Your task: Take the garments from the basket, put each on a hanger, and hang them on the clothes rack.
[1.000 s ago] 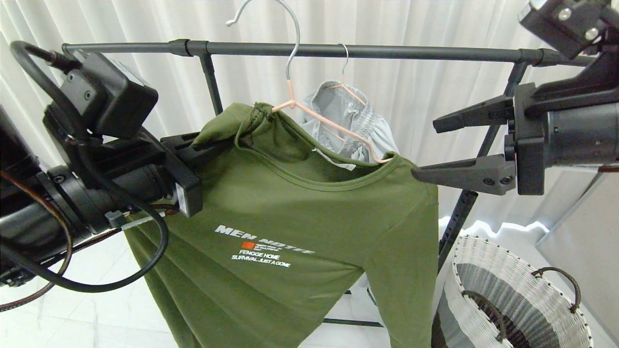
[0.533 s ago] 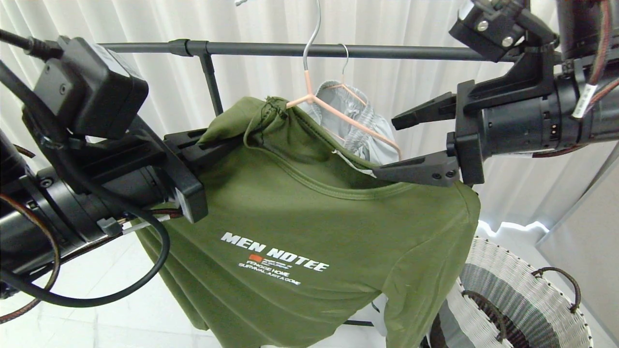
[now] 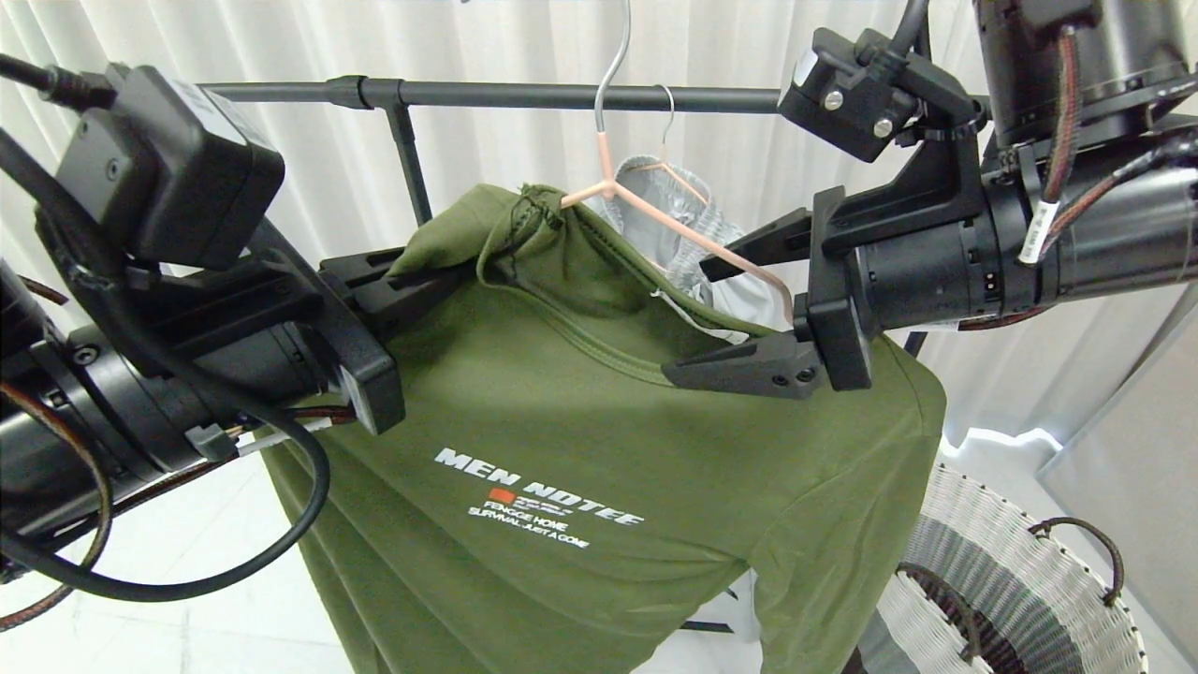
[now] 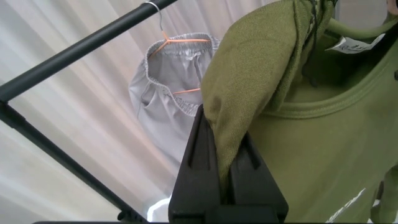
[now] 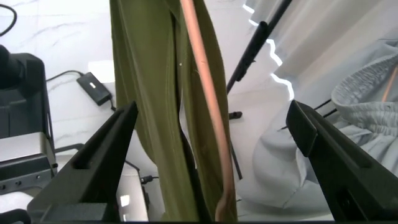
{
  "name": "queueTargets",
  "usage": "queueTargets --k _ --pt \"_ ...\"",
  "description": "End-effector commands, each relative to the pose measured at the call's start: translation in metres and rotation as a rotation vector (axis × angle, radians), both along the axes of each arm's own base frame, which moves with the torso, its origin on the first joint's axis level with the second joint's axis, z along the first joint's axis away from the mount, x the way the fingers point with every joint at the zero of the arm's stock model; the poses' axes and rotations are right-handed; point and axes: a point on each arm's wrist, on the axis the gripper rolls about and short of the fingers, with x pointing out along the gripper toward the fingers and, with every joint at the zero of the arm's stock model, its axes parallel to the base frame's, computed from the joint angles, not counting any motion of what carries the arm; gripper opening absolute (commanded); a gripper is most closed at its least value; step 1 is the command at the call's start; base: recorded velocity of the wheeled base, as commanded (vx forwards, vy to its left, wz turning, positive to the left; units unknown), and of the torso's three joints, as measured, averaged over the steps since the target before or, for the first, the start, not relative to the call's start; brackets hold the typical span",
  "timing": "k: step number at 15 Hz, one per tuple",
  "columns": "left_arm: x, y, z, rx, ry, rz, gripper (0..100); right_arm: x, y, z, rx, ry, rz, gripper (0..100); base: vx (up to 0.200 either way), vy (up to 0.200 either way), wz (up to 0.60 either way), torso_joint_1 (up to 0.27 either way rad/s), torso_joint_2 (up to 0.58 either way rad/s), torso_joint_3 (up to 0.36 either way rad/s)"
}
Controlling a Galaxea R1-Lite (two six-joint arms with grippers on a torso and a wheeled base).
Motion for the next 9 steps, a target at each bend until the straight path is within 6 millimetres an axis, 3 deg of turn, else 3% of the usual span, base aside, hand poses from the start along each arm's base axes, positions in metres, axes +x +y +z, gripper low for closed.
queueTargets --k 1,2,3,9 --pt "0.0001 0.0 0.0004 -0.001 -0.001 0.0 0 0.0004 0.0011 -0.0009 -0.001 0.001 0.003 100 0.0 0.0 0.0 0.0 0.0 0.0" --pt "0.0001 0.0 0.0004 -0.001 -0.001 0.0 0 0.0005 0.0009 -0.0008 0.002 0.005 0.013 100 0.0 0.0 0.0 0.0 0.0 0.0" --pt "0.0001 0.0 0.0004 -0.001 -0.001 0.0 0 0.0004 0.0008 -0.001 0.001 0.006 0.013 0 0.0 0.0 0.0 0.0 0.0 0.0" --pt "0.0001 0.0001 -0.0005 0.001 0.001 0.0 0 0.0023 0.0014 -0.0011 0.002 0.003 0.006 0 0.0 0.0 0.0 0.0 0.0 0.0"
